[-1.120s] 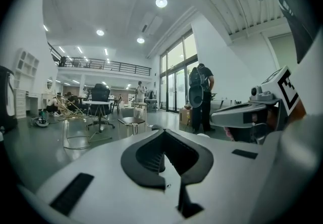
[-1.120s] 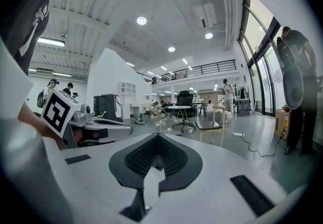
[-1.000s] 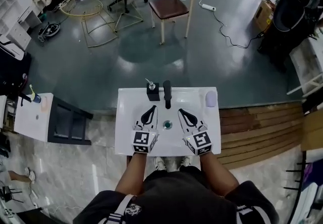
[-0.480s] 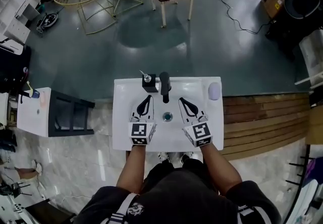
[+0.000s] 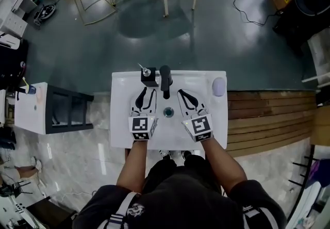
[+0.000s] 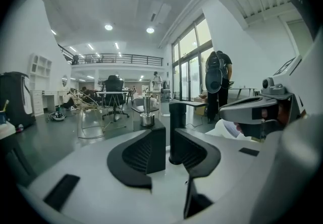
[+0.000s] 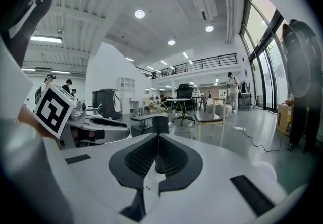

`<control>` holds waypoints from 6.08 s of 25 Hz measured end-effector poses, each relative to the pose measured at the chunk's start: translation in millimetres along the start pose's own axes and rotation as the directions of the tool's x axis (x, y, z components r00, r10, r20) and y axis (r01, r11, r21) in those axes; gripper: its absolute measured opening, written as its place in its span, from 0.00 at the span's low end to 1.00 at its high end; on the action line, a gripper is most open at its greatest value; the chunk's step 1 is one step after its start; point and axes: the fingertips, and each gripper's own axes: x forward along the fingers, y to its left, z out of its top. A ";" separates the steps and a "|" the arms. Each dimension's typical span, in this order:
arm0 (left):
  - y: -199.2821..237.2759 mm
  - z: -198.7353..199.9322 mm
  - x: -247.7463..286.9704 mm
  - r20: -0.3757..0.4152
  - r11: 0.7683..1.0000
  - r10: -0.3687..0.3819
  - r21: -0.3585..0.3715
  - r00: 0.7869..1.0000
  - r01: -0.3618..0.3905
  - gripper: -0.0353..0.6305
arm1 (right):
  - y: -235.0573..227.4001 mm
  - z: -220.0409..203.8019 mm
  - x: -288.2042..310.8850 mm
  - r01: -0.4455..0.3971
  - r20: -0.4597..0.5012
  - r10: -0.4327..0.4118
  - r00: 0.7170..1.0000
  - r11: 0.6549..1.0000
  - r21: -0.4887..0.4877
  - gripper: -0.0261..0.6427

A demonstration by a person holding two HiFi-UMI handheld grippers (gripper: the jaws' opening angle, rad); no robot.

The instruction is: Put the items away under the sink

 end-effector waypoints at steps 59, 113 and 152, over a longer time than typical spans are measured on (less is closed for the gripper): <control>37.2 -28.1 67.3 -0.019 0.991 0.117 -0.058 0.993 -0.118 0.54 | 4.3 -43.5 -17.2 0.042 -0.073 -0.036 0.997 0.996 0.084 0.08; -146.2 -25.7 -333.5 0.076 0.991 0.125 -0.053 0.989 -0.121 0.54 | 203.4 -36.1 -333.7 0.050 0.116 -0.047 0.992 0.999 -0.022 0.08; -90.6 -200.0 -334.4 0.181 0.988 0.125 -0.113 0.976 -0.106 0.53 | 247.5 -197.6 -220.4 0.191 0.073 -0.190 0.979 0.982 -0.002 0.08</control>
